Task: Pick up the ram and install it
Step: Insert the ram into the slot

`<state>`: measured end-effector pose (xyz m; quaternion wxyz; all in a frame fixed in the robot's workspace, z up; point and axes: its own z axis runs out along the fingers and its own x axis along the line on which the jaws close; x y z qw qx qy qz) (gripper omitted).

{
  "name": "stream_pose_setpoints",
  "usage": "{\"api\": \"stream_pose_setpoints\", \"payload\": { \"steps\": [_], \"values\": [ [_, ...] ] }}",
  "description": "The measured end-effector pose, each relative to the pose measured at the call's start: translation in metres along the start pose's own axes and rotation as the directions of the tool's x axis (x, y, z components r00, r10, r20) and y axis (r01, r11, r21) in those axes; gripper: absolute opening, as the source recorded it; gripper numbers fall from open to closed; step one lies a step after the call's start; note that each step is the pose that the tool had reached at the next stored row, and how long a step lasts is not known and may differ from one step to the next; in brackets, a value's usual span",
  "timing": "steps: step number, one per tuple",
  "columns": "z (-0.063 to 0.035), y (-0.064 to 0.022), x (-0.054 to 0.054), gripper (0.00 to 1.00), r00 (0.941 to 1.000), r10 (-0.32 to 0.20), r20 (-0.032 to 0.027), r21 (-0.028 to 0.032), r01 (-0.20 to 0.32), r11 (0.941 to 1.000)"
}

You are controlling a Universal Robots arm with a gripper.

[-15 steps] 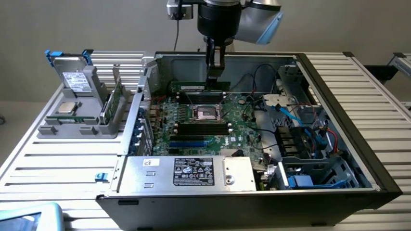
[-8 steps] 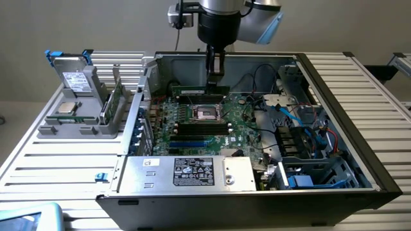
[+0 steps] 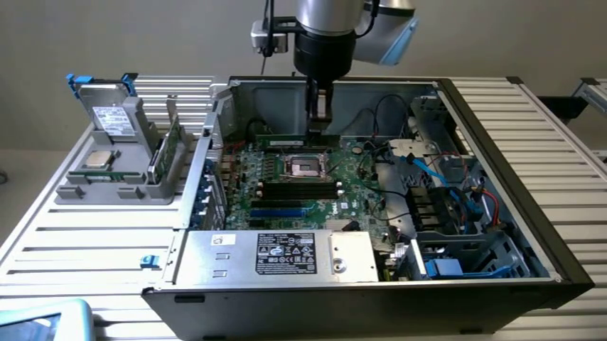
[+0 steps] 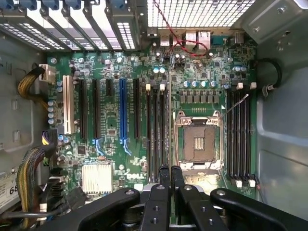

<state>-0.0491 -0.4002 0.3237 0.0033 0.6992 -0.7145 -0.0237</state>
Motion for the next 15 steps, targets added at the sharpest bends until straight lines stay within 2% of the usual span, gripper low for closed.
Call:
{"api": "stream_pose_setpoints", "payload": {
  "steps": [6,11,13,15],
  "values": [
    [0.0106,-0.0009,0.003,0.13,1.0000,0.000,0.0001,0.0000,0.000,1.0000],
    [0.0152,-0.0012,0.009,0.13,1.0000,0.000,0.0000,0.0006,0.000,1.0000],
    [0.0171,-0.0013,0.009,0.13,1.0000,0.000,-0.0026,0.0021,0.000,1.0000],
    [0.0187,-0.0013,0.009,0.13,1.0000,0.000,-0.0084,0.0039,0.000,1.0000]
  ]
}}
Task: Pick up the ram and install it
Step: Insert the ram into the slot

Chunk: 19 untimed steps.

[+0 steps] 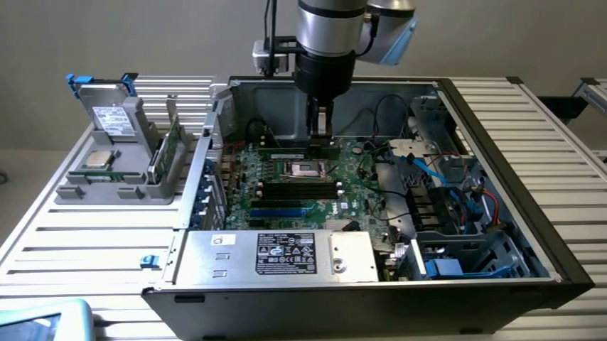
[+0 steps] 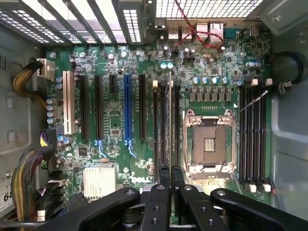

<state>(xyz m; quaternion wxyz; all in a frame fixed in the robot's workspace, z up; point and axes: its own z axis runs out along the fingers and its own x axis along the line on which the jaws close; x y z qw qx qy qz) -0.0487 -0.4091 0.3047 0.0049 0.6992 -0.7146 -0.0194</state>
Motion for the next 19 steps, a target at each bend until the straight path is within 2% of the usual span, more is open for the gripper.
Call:
{"api": "stream_pose_setpoints", "payload": {
  "steps": [4,5,7,12,17,19],
  "values": [
    [0.0025,-0.0001,0.0001,0.13,0.9997,0.001,-0.0238,0.0039,-0.001,1.0000],
    [0.0031,-0.0001,0.0001,0.13,0.9997,0.001,-0.0254,0.0055,-0.001,1.0000],
    [0.0034,-0.0001,0.0001,0.13,0.9997,0.001,-0.0256,0.0103,-0.001,0.9999],
    [0.0039,-0.0004,0.0000,0.13,0.9997,0.001,-0.0256,0.0106,-0.001,0.9999],
    [0.0065,-0.0010,0.0001,0.13,0.9997,0.003,-0.0255,0.0174,-0.003,0.9998],
    [0.0074,-0.0012,0.0001,0.13,0.9997,0.004,-0.0254,0.0183,-0.004,0.9998]
  ]
}}
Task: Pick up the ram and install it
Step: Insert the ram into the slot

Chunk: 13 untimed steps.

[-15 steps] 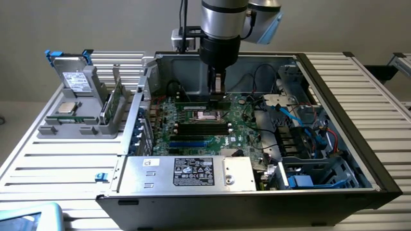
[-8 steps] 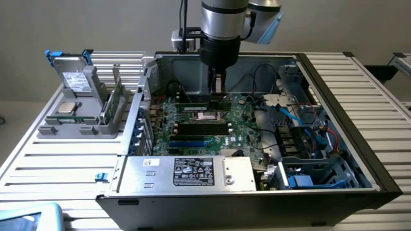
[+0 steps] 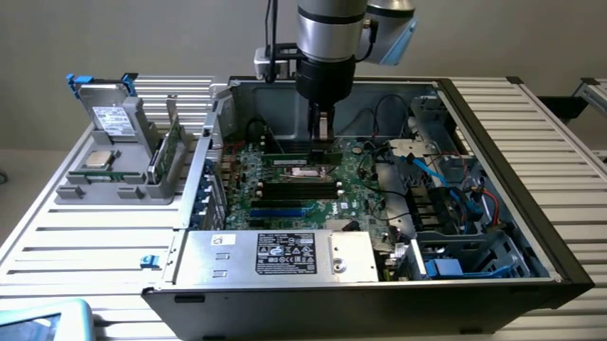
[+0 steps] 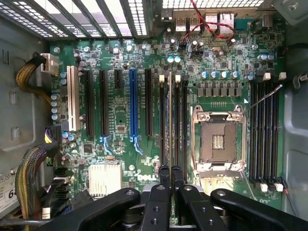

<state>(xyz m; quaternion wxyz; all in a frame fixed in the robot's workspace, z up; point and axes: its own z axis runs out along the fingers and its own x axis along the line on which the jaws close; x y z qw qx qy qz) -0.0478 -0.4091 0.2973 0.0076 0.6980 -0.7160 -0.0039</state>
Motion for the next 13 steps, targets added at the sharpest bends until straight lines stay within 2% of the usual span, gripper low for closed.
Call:
{"api": "stream_pose_setpoints", "payload": {
  "steps": [4,13],
  "values": [
    [0.0032,-0.0002,0.000,0.13,1.0000,0.000,0.0001,0.0002,0.000,1.0000],
    [0.0190,-0.0004,0.000,0.13,1.0000,0.000,0.0000,0.0020,0.000,1.0000]
  ]
}}
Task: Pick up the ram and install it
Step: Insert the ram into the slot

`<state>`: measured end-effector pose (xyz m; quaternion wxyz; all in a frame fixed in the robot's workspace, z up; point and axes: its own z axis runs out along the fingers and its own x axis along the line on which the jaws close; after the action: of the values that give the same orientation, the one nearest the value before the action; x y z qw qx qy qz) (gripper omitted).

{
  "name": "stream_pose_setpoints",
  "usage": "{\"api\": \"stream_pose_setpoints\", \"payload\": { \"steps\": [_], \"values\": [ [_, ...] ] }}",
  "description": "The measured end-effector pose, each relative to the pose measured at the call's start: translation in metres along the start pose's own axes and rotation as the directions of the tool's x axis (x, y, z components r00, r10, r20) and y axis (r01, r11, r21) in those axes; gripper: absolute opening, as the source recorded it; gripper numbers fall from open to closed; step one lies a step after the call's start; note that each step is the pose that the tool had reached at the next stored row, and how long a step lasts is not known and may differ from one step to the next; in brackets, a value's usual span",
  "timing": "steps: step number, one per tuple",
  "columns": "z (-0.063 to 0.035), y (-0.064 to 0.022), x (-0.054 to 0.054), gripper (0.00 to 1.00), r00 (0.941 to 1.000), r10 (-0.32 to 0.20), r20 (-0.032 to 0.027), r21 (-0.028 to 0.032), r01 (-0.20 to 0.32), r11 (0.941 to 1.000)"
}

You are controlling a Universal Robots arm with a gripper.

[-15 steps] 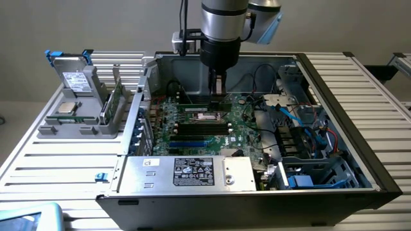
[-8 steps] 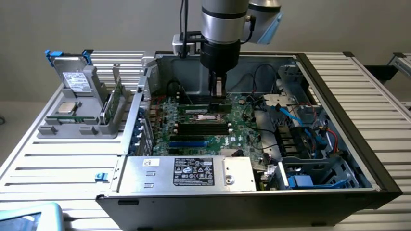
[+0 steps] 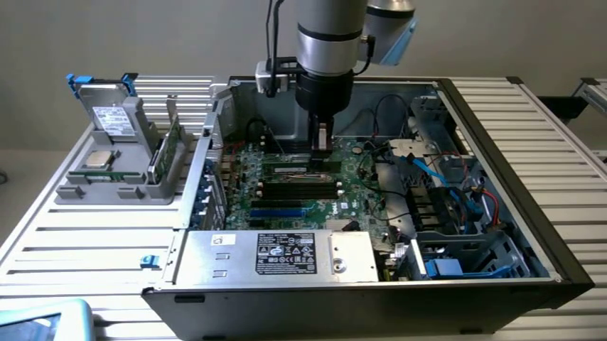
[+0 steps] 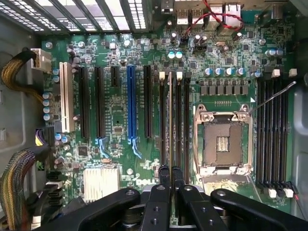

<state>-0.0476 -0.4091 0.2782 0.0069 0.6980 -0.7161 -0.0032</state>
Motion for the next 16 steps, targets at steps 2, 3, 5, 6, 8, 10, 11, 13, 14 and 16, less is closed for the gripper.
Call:
{"api": "stream_pose_setpoints", "payload": {
  "steps": [2,3,5,6,8,10,11,13,14,16],
  "values": [
    [0.0038,-0.0001,0.000,0.13,1.0000,0.000,0.0001,0.0008,0.000,1.0000],
    [0.0056,-0.0001,0.000,0.13,1.0000,0.000,0.0001,0.0011,0.000,1.0000],
    [0.0092,-0.0001,0.000,0.13,1.0000,0.000,0.0001,0.0016,0.000,1.0000],
    [0.0110,-0.0002,0.000,0.13,1.0000,0.000,0.0000,0.0017,0.000,1.0000],
    [0.0146,-0.0002,0.000,0.13,1.0000,0.000,0.0003,0.0020,0.000,1.0000],
    [0.0176,-0.0002,0.000,0.13,1.0000,0.000,0.0001,0.0021,0.000,1.0000],
    [0.0189,-0.0003,0.000,0.13,1.0000,0.000,0.0001,0.0021,0.000,1.0000],
    [0.0213,-0.0003,0.000,0.13,1.0000,0.000,0.0000,0.0021,0.000,1.0000],
    [0.0223,-0.0003,0.000,0.13,1.0000,0.000,0.0000,0.0021,0.000,1.0000],
    [0.0239,-0.0003,0.000,0.13,1.0000,0.000,0.0002,0.0021,0.000,1.0000]
  ]
}}
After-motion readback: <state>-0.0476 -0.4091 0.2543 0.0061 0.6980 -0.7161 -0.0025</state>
